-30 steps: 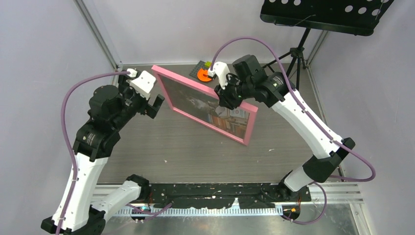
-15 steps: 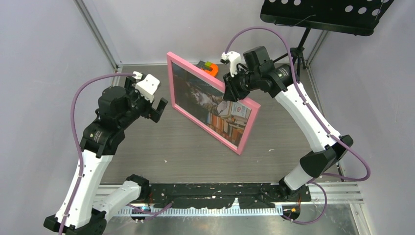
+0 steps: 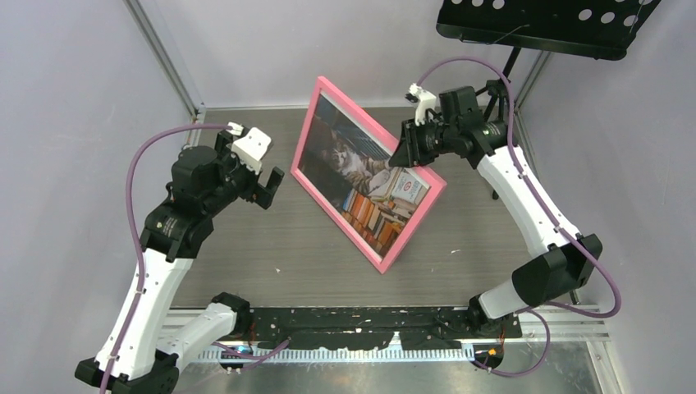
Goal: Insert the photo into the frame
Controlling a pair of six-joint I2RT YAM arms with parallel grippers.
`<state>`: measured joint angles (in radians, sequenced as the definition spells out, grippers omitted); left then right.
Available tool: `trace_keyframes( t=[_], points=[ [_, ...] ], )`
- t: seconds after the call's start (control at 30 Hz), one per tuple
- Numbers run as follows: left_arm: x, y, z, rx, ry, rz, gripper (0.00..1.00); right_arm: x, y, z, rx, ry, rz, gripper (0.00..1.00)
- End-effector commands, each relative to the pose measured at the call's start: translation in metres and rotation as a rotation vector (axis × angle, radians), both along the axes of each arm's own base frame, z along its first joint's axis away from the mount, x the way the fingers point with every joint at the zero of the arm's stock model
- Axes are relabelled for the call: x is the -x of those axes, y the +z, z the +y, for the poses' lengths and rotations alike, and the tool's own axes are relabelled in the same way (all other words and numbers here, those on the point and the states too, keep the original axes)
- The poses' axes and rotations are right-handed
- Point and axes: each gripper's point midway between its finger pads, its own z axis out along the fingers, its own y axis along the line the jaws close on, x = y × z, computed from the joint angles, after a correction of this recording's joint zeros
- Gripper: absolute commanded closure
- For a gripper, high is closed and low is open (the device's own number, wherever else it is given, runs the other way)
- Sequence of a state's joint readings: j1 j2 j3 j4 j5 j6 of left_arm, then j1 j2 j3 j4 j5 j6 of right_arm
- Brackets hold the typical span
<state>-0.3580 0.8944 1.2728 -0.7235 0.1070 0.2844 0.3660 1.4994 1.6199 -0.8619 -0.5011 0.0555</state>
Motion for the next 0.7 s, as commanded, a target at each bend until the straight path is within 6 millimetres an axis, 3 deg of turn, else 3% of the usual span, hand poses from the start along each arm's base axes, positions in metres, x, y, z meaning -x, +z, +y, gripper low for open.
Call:
trace_keyframes(
  t=[0.0,0.1,0.23,0.4,0.67],
  points=[
    [0.000,-0.004,-0.004,0.032,-0.010,0.010,0.00,-0.005,0.035,-0.001,-0.158,-0.044,-0.110,0.95],
    [0.000,-0.009,-0.007,0.040,-0.017,0.022,0.01,-0.003,0.028,-0.010,-0.200,-0.087,-0.089,0.94],
    [-0.001,-0.016,-0.009,0.048,-0.023,0.036,0.00,0.000,-0.007,-0.018,-0.253,-0.135,-0.034,0.94],
    [-0.004,-0.022,-0.012,0.050,-0.031,0.058,0.00,0.002,-0.029,-0.025,-0.326,-0.175,-0.008,0.94],
    [-0.007,-0.035,-0.014,0.034,-0.034,0.089,0.00,0.006,-0.063,-0.023,-0.426,-0.198,-0.011,0.94]
  ],
)
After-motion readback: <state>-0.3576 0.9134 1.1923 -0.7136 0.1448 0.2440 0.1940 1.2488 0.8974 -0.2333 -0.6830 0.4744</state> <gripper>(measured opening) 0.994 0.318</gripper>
